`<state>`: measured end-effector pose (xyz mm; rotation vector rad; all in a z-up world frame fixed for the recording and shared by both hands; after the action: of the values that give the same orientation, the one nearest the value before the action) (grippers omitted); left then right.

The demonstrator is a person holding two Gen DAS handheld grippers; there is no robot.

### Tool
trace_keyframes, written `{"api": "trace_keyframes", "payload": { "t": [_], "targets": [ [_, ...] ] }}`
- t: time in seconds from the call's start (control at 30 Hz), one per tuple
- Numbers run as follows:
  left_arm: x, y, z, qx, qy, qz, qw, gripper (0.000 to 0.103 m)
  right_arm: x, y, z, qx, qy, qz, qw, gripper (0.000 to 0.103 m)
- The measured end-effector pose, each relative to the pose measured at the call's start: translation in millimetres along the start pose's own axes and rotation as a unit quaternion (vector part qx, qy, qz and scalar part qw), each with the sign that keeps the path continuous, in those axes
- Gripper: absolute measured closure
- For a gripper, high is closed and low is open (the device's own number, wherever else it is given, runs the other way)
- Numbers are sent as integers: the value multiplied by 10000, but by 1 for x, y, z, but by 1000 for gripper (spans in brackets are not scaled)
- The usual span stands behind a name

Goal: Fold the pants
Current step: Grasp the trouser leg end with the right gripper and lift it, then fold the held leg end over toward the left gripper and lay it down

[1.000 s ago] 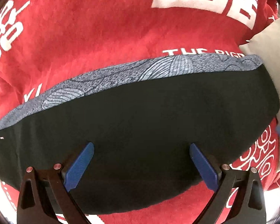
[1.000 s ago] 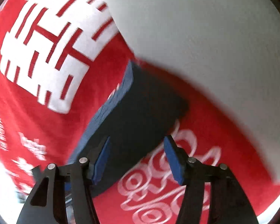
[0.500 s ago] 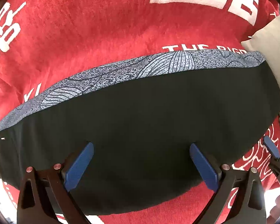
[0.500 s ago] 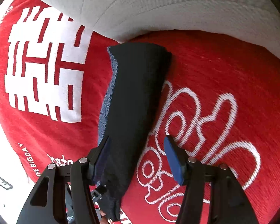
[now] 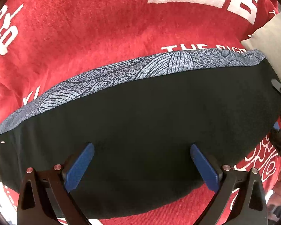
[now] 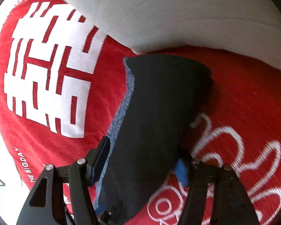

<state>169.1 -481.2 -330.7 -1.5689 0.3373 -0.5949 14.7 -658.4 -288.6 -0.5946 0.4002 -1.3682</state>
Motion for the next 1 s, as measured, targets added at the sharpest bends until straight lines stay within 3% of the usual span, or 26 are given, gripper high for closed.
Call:
{"api": "trace_keyframes", "payload": {
  "t": [0.13,0.2,0.3,0.43,0.5,0.53,0.7,0.83,0.93,1.0],
  "targets": [
    [4,-11,-4,-78,22,-140,9999,4,5,11,6,0,-76,107,9999,40],
    [8,-22,-8,-197,14,-274,9994,13,5,16,-1,-276,28,372,9989,88],
    [14,-30,-13,-335,-90,-380,9987,18,5,15,-2,-190,120,535,9983,89],
    [16,-17,-28,-674,-349,-374,9964,18,3,5,24,-261,-506,501,9971,89],
    [8,0,-40,-490,-174,-404,9978,18,1,-1,42,-333,-972,465,9936,89],
    [7,0,-42,-367,-101,-676,9970,18,-2,-2,51,-372,-1218,506,9906,89],
    [2,-4,-42,-475,-54,-988,9940,18,-29,-5,108,-589,-2757,542,9579,90],
    [-4,-10,-36,-704,60,-961,9929,18,-64,1,145,-726,-3736,629,9226,90],
    [-13,-28,-13,-1019,-116,-853,9911,18,-92,6,171,-828,-4286,654,8973,90],
    [-21,-44,19,-1014,-298,-910,9902,18,-113,12,185,-965,-4688,662,8755,90]
  ]
}}
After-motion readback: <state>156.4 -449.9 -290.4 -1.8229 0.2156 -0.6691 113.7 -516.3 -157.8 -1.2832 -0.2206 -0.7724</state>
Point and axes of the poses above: each gripper's, at about its wrist camera, not at the fingertips, and y roughly the way its jaws point, z to its left, x to its top, the point moved 10 cm from there along y, roughly the way its jaws point, and after that the axes turned 1 degree about z, right-handed, at the moved point
